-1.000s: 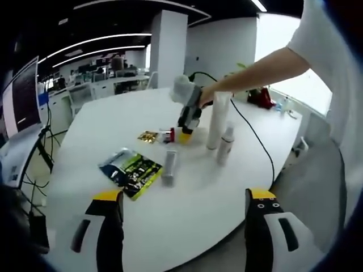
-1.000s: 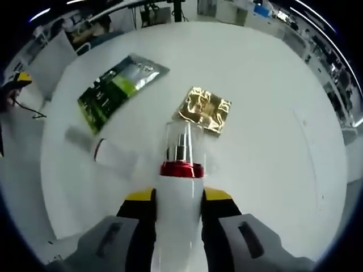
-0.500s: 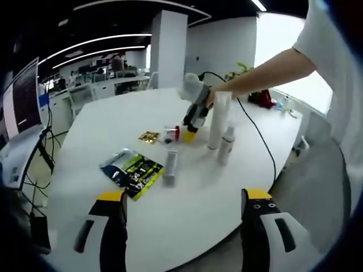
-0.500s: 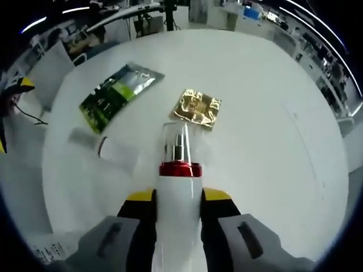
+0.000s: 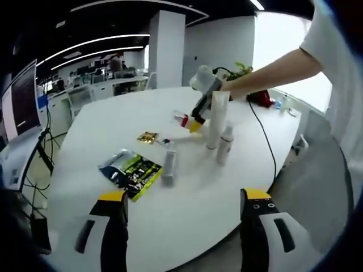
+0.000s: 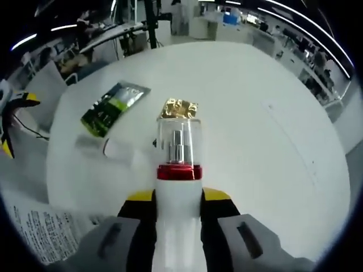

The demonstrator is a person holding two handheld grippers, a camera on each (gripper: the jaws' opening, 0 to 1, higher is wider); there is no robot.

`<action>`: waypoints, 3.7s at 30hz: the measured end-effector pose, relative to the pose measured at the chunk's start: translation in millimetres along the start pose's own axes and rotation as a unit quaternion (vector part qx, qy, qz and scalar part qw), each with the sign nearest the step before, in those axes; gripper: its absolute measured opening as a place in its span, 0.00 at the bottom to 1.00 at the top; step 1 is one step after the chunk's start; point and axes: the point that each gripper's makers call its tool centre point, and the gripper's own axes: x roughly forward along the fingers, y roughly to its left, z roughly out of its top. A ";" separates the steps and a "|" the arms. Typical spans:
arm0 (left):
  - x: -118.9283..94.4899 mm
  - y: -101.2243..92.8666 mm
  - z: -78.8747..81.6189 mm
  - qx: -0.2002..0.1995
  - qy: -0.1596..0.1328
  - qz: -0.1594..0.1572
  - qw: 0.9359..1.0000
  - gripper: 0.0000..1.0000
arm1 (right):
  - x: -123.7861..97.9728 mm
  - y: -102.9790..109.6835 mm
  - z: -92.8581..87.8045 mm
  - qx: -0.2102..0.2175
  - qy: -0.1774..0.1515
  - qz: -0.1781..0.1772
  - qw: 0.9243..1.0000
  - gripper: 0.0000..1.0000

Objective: Arrange the skincare products in the storage area until every visible bottle or jar stands upright without overlapping.

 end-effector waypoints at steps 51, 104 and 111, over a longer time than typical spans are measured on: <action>4.3 -21.0 -7.6 0.034 0.033 -0.037 0.998 0.67 | -104.9 14.9 -79.9 0.157 -0.171 -0.112 0.966 0.27; 5.9 -24.8 2.1 0.051 -0.003 -0.046 0.998 0.92 | -104.6 35.5 -123.5 0.146 -0.203 -0.073 0.965 0.29; 6.1 -23.3 0.9 0.047 0.002 -0.042 0.998 0.91 | -100.8 41.9 -116.3 0.088 -0.195 -0.037 0.976 0.27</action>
